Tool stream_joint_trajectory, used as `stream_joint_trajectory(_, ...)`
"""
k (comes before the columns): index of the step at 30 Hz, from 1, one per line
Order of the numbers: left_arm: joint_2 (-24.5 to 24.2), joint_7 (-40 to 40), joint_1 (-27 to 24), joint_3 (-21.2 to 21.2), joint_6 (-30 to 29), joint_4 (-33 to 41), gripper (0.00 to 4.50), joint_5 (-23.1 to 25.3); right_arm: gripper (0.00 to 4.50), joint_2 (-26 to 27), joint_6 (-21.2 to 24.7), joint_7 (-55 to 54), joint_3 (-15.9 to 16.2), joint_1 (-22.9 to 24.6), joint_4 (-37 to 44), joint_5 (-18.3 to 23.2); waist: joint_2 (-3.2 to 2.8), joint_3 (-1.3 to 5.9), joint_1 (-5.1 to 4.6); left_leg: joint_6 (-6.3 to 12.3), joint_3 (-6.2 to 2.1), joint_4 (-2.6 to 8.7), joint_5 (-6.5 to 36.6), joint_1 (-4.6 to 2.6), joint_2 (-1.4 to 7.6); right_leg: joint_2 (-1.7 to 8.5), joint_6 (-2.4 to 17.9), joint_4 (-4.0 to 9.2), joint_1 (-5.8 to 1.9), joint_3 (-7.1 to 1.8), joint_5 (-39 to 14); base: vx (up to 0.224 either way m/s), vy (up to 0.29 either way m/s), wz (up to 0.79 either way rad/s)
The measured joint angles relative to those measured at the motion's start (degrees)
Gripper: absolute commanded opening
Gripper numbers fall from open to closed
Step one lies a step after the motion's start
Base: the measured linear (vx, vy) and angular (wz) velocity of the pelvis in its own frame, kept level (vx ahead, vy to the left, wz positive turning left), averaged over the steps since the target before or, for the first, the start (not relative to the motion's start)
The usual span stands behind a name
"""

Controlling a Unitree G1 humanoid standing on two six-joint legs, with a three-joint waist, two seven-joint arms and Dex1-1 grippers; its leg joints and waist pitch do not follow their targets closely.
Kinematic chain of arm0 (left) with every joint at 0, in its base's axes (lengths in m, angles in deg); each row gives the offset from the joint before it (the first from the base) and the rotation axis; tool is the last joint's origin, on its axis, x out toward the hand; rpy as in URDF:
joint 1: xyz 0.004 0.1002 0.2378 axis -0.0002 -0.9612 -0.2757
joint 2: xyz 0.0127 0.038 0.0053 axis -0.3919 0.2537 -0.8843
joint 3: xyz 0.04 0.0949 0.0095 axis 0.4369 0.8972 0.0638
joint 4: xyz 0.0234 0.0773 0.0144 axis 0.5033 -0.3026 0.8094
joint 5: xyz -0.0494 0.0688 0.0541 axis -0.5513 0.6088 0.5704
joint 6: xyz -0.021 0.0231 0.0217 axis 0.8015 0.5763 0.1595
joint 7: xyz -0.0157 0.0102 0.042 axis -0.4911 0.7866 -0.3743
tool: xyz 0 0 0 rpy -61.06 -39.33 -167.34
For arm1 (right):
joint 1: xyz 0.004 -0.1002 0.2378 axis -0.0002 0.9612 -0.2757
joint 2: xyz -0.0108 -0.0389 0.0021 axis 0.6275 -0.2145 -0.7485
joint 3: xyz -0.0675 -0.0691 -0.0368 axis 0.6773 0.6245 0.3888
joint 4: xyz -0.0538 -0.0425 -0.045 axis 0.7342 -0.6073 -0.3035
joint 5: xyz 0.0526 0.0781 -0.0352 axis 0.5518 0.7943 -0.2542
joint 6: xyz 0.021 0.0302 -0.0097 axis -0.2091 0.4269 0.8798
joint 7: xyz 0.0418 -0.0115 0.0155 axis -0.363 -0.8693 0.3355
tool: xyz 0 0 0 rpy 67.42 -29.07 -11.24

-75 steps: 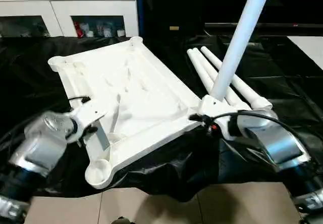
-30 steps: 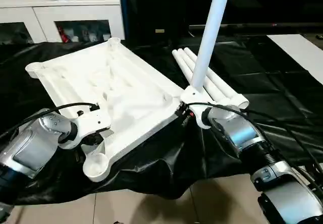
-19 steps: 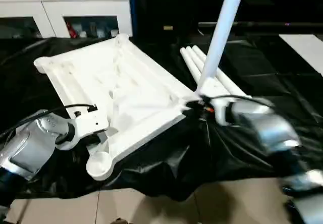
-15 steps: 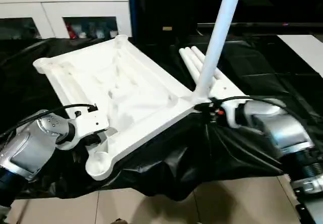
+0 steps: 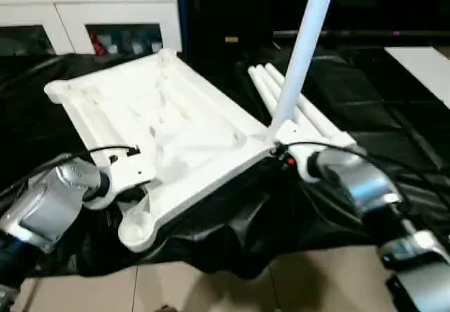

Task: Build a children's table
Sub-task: Rotate table base

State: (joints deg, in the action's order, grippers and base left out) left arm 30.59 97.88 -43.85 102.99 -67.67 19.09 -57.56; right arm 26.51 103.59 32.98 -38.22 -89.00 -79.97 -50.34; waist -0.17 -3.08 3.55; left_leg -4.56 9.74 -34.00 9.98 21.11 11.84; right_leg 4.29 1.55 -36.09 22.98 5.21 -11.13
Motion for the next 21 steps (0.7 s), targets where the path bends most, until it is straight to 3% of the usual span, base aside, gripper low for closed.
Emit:
stream_joint_trajectory(1,0.0,0.0,0.0,0.0,0.0,0.0,0.00,0.0,3.28,0.5,0.0,-0.9,0.0,-0.1,-0.2,-0.3,0.00,0.00,0.02,0.00,0.00,0.00,0.0,0.00,0.00,0.00,0.0,0.00,0.00,0.00,0.0,0.000,0.000,0.00)
stream_joint_trajectory(2,0.0,0.0,0.0,0.0,-0.1,0.0,0.00,0.0,2.88,0.8,-0.1,-1.5,0.0,-0.1,-0.4,-0.5,0.03,0.00,0.03,0.00,0.00,0.00,0.0,0.00,0.00,0.00,0.0,0.00,-0.01,0.00,0.0,0.000,0.000,0.00)
stream_joint_trajectory(5,0.0,0.0,0.0,0.0,-0.5,0.1,0.00,0.0,2.94,0.8,-0.1,-1.6,0.0,-0.1,-0.6,-0.8,0.13,0.00,-0.04,0.00,0.00,0.00,0.0,-0.01,0.00,0.00,0.0,0.00,-0.01,0.00,0.0,0.000,0.000,0.00)
stream_joint_trajectory(7,0.0,0.0,-0.1,0.0,-0.7,0.3,0.00,0.0,2.50,0.8,-0.3,-1.4,0.0,-0.1,-0.9,-0.9,0.13,0.00,-0.05,0.00,0.00,0.00,0.0,-0.01,0.00,0.00,0.0,0.00,-0.01,0.00,0.0,0.000,0.000,0.00)
stream_joint_trajectory(10,0.0,-0.1,-0.1,0.0,-0.7,0.7,0.00,0.0,2.42,0.8,-0.5,-1.4,-0.1,-0.2,-1.9,-0.9,0.13,-0.01,-0.04,0.00,0.00,0.00,0.0,-0.01,0.00,0.00,0.0,0.00,-0.01,0.00,0.0,0.000,0.000,0.00)
stream_joint_trajectory(13,0.0,-0.3,-0.2,0.0,-0.8,0.7,0.00,0.0,1.94,0.9,-0.6,-1.5,-0.5,-0.5,-2.8,-0.9,0.14,-0.01,-0.04,0.00,0.01,0.00,0.0,0.00,0.00,0.00,0.0,0.00,-0.01,0.00,0.0,0.000,0.000,0.00)
stream_joint_trajectory(21,-0.2,0.0,-0.2,0.0,-1.0,0.9,0.00,-0.3,1.30,5.2,-0.9,-5.3,-4.6,-2.3,-10.3,1.5,0.14,0.00,-0.16,0.00,0.01,-0.01,0.0,-0.01,0.00,0.00,0.0,-0.01,0.00,0.00,0.0,0.000,0.000,0.00)
